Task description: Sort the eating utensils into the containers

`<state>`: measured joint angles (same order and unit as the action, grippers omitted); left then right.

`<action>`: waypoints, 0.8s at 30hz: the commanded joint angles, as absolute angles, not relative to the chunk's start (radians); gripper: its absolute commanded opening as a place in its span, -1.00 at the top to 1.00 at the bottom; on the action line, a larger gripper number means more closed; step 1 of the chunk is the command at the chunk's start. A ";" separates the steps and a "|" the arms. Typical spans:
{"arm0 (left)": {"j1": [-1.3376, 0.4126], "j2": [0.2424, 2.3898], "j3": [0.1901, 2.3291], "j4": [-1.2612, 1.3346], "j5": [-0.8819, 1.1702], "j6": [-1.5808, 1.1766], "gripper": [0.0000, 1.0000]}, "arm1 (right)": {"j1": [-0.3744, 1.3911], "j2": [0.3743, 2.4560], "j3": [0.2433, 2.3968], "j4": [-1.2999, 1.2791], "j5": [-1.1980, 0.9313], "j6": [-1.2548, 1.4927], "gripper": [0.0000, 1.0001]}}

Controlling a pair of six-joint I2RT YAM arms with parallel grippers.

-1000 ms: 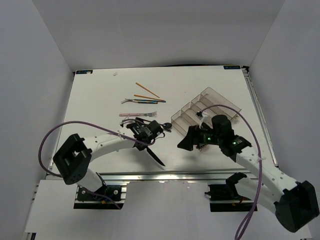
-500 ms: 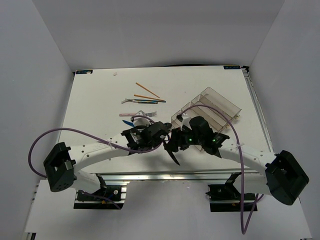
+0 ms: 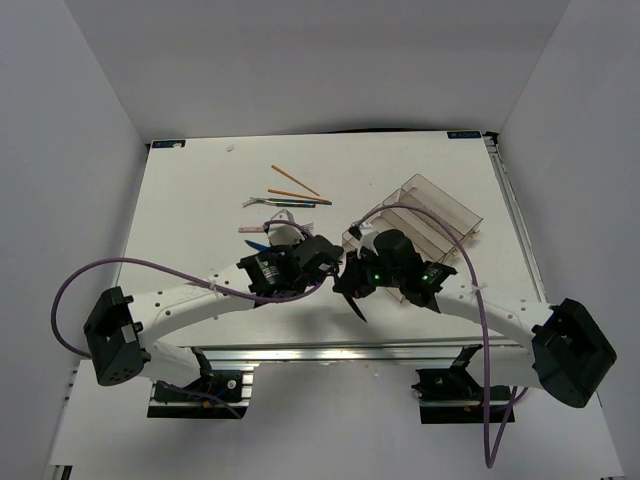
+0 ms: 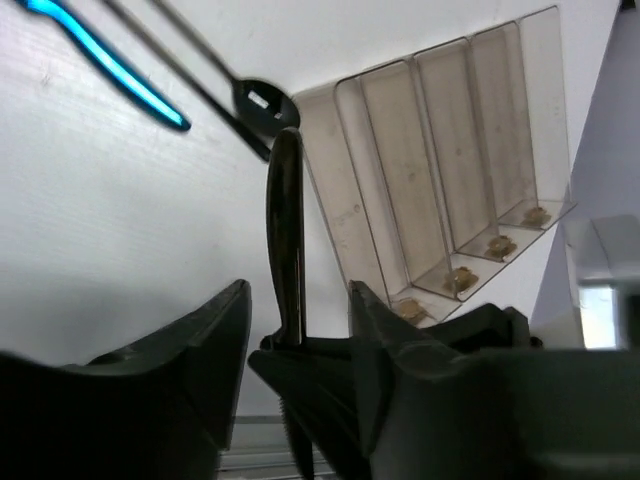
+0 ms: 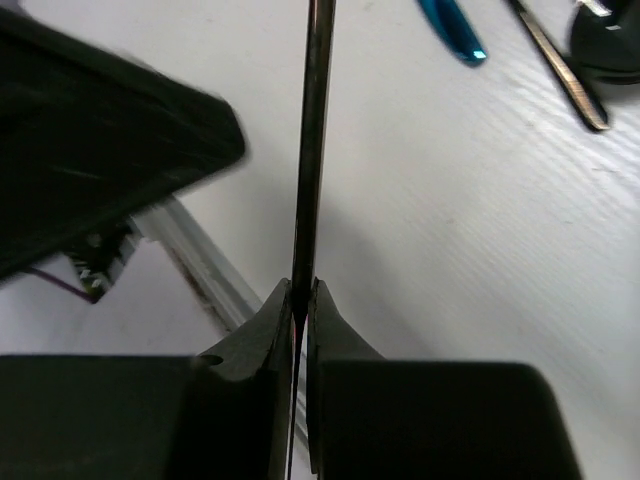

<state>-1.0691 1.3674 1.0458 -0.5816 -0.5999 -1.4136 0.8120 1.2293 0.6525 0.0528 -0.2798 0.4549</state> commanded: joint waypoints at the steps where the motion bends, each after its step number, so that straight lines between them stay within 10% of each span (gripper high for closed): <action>1: -1.072 1.336 1.181 -0.705 -0.739 -1.368 -0.15 | 0.801 1.187 0.751 -0.055 -0.154 0.339 1.00; 3: -1.072 1.306 1.207 -0.800 -0.816 -1.338 -0.90 | 0.781 1.184 0.798 -0.153 -0.088 0.290 1.00; 4: -1.072 1.289 1.218 -0.824 -0.840 -1.321 -0.96 | 0.770 1.186 0.814 -0.184 -0.072 0.241 1.00; 24: -1.072 0.899 1.034 -0.856 -0.841 -0.847 -0.96 | 0.537 1.505 1.129 -0.566 0.020 -0.218 1.00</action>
<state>-1.0691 0.9154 1.0470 -0.8333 -0.8486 -0.8989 0.5381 1.4860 1.0912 -0.5316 0.0422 -0.1501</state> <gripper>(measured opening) 0.981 0.079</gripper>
